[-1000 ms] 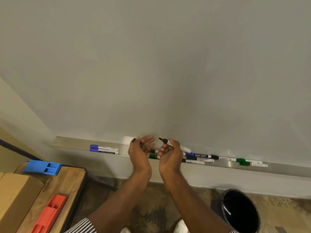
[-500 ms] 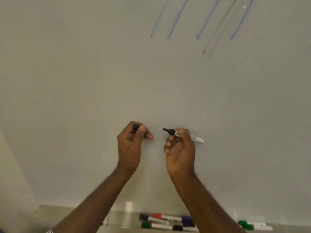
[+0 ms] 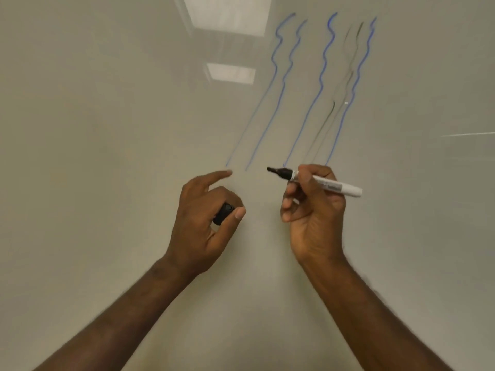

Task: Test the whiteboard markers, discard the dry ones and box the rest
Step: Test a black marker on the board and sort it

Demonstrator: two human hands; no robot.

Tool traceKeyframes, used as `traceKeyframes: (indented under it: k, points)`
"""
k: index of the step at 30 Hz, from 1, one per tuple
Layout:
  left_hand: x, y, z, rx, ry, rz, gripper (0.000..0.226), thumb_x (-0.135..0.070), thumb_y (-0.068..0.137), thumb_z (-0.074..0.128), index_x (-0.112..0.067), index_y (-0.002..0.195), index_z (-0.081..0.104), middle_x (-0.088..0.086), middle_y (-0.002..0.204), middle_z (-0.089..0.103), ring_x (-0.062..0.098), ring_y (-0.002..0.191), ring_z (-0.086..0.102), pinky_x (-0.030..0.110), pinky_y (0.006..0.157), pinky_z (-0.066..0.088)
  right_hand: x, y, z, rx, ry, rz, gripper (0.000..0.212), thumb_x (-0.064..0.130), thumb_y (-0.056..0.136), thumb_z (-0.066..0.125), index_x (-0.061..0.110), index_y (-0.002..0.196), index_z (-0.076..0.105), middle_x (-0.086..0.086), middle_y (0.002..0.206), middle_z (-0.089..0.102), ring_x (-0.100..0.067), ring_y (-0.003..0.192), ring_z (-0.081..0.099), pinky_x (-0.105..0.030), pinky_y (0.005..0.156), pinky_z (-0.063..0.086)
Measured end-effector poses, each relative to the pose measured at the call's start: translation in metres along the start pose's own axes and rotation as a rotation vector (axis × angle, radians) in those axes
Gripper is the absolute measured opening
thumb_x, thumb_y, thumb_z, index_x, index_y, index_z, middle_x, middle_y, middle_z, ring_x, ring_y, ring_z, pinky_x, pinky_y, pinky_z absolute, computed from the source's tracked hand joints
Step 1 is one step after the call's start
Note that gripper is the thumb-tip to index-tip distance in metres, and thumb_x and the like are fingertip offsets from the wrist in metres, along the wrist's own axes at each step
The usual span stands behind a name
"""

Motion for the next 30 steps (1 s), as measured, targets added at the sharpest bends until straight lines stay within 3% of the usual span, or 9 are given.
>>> traceKeyframes:
  k: [5,10,14,18,23,30]
  points:
    - [0.009,0.07,-0.015,0.013,0.206,0.262,0.022,-0.024,0.1,0.056,-0.012,0.104,0.073,-0.001,0.124,0.07,0.025,0.144,0.043,0.055,0.118,0.025,0.049,0.058,0.018,0.048,-0.136,-0.19,0.006,0.013,0.089,0.063,0.015,0.084,0.063,-0.009,0.068,0.061,-0.02,0.049,0.055,-0.023,0.04,0.041]
    - [0.032,0.15,-0.034,-0.023,0.353,0.274,0.032,-0.028,0.102,0.054,-0.011,0.127,0.067,0.005,0.144,0.059,0.028,0.147,0.038,0.053,0.121,0.023,0.093,0.117,0.035,0.035,-0.286,-0.36,0.005,0.013,0.092,0.059,0.011,0.089,0.063,-0.012,0.07,0.064,-0.024,0.052,0.057,-0.025,0.041,0.044]
    - [0.042,0.205,-0.045,-0.047,0.435,0.251,0.043,-0.035,0.104,0.048,-0.012,0.139,0.059,0.007,0.155,0.046,0.026,0.15,0.032,0.049,0.125,0.018,0.125,0.151,0.049,0.048,-0.549,-0.601,0.005,0.009,0.092,0.065,0.004,0.091,0.064,-0.012,0.079,0.072,-0.028,0.059,0.063,-0.034,0.045,0.048]
    - [0.053,0.239,-0.047,-0.066,0.339,0.157,0.05,-0.037,0.104,0.046,-0.014,0.149,0.049,0.002,0.161,0.038,0.02,0.153,0.025,0.041,0.127,0.009,0.141,0.174,0.063,0.035,-0.827,-0.82,0.016,0.019,0.088,0.071,0.004,0.084,0.068,-0.003,0.079,0.074,-0.027,0.067,0.069,-0.049,0.055,0.055]
    - [0.071,0.246,-0.032,-0.023,0.392,0.156,0.053,-0.034,0.104,0.044,-0.01,0.15,0.046,0.005,0.162,0.034,0.024,0.154,0.021,0.042,0.126,0.002,0.141,0.197,0.064,-0.014,-0.922,-0.857,0.015,0.022,0.085,0.07,0.009,0.079,0.067,0.002,0.076,0.074,-0.023,0.066,0.07,-0.051,0.056,0.055]
    - [0.077,0.246,-0.029,-0.058,0.483,0.209,0.052,-0.031,0.103,0.043,-0.01,0.151,0.044,0.005,0.163,0.032,0.025,0.154,0.022,0.045,0.127,0.004,0.139,0.208,0.057,-0.038,-0.917,-0.867,0.019,0.023,0.085,0.07,0.006,0.08,0.066,-0.001,0.076,0.073,-0.028,0.066,0.069,-0.053,0.057,0.054]
Point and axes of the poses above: each hand's wrist, its own y-axis towards the middle knuckle, its own z-axis out of the palm, x = y × z, the point moved 6 cm from there along y, towards the middle knuckle
